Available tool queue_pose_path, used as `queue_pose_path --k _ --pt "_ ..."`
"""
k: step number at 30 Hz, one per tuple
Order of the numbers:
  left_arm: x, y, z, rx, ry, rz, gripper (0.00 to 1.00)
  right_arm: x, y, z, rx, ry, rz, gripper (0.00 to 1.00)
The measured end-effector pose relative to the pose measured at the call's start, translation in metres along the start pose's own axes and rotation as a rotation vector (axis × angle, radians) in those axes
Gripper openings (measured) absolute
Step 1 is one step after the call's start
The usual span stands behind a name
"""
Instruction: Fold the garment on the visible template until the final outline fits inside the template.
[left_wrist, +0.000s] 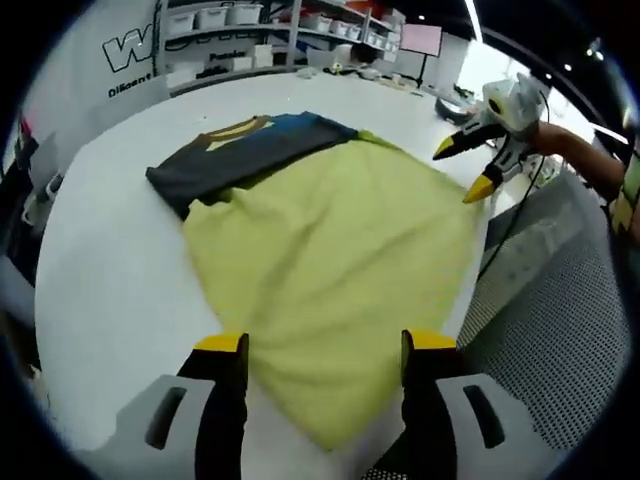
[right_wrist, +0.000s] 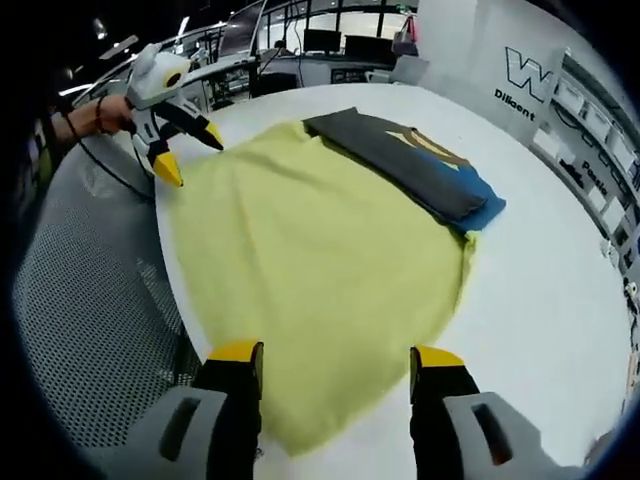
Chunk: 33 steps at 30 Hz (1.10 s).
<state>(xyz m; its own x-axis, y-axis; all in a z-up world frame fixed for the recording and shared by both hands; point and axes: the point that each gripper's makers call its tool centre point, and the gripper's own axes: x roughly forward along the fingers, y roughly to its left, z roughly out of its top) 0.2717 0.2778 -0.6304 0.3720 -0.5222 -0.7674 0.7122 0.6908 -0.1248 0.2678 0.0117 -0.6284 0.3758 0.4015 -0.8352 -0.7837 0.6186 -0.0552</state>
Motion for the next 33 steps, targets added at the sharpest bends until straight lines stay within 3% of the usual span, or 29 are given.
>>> queue_pose_path --k 6,13,15,17,19,20,24,26,30,33 --pt "0.002 0.0 -0.004 0.031 0.017 0.007 0.51 0.006 0.006 -0.014 -0.067 0.089 0.015 0.51" --pt "0.001 -0.001 -0.007 0.034 0.02 0.007 0.51 0.007 0.007 -0.015 -0.074 0.098 0.021 0.5" --pt "0.001 -0.003 -0.009 0.048 0.022 0.005 0.52 0.007 0.011 -0.017 -0.033 0.107 0.043 0.46" --pt "0.001 -0.002 -0.013 0.127 0.045 0.021 0.51 0.007 0.016 -0.019 0.005 0.114 0.068 0.41" --pt "0.001 0.0 -0.015 0.2 0.076 0.048 0.49 0.007 0.014 -0.018 -0.009 0.116 0.051 0.41" --pt "0.001 -0.006 -0.013 0.148 0.062 0.026 0.47 0.007 0.014 -0.018 -0.005 0.12 0.05 0.41" --pt "0.0 -0.005 -0.013 0.151 0.056 0.025 0.42 0.007 0.014 -0.018 -0.002 0.143 0.05 0.4" --pt "-0.001 -0.001 -0.013 0.114 0.048 0.058 0.35 0.007 0.014 -0.018 0.0 0.158 0.049 0.4" --pt "0.0 -0.001 -0.012 0.129 0.05 0.059 0.32 0.007 0.013 -0.018 0.017 0.177 0.04 0.36" --pt "0.0 0.0 -0.012 0.129 0.049 0.061 0.21 0.007 0.011 -0.018 0.029 0.179 0.032 0.3"
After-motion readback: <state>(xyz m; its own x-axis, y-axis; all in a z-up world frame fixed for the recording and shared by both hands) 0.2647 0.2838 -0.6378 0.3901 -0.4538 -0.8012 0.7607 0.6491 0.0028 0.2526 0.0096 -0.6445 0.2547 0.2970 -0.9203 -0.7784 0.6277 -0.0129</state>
